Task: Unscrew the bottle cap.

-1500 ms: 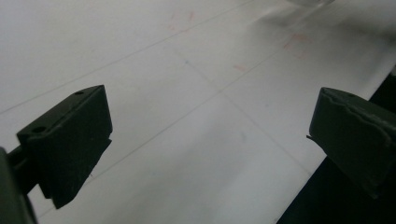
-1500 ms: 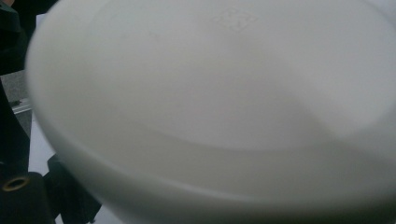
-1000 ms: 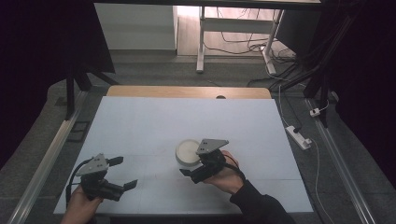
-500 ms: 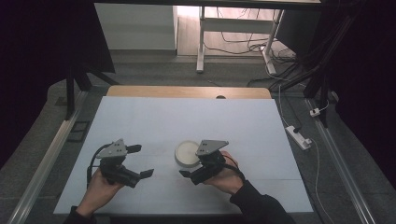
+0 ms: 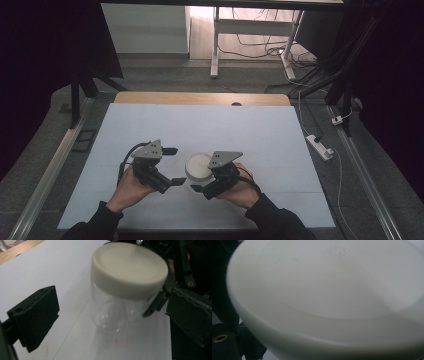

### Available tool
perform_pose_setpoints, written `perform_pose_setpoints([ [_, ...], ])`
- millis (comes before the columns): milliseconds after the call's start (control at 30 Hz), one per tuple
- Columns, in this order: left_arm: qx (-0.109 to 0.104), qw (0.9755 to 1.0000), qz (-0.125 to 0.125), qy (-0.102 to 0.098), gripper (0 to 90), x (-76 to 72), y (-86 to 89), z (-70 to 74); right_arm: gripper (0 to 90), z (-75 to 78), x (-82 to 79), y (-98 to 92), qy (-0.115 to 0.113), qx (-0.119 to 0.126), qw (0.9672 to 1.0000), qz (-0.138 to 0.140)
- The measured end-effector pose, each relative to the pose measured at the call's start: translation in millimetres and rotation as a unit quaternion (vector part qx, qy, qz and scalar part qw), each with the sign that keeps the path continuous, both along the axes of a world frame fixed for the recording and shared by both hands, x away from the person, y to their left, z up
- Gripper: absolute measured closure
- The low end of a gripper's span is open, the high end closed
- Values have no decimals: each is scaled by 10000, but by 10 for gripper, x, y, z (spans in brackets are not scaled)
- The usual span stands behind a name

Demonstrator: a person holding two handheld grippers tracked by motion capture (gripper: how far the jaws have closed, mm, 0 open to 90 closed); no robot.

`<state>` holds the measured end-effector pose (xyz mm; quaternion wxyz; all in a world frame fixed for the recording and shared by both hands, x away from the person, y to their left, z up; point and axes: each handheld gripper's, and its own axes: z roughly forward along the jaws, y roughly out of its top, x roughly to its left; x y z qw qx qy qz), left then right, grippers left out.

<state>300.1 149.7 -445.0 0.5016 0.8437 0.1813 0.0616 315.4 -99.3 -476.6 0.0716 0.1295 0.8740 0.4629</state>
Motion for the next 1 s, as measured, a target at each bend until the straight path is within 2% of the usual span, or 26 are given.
perform_pose_setpoints([
  [467, 119, 9983, -567, -39, 0, 150, -364, 0, 63, -3, 0, 12, -3, 7, 10000, 46],
  [533, 110, 9976, -689, -18, 0, 176, -399, -5, 63, -3, -7, 19, 19, 28, 10000, 72],
  [733, 67, 9927, -1207, 23, 0, 268, -422, -8, 63, 4, -14, 17, 34, 36, 9999, 134],
  [867, 58, 9919, -1266, -73, 68, 271, -427, -13, 63, 5, -14, 16, 31, 35, 9999, 140],
  [1000, 85, 9925, -1217, -108, 73, 257, -434, -17, 64, 0, -8, 12, 52, 30, 9999, 146],
])
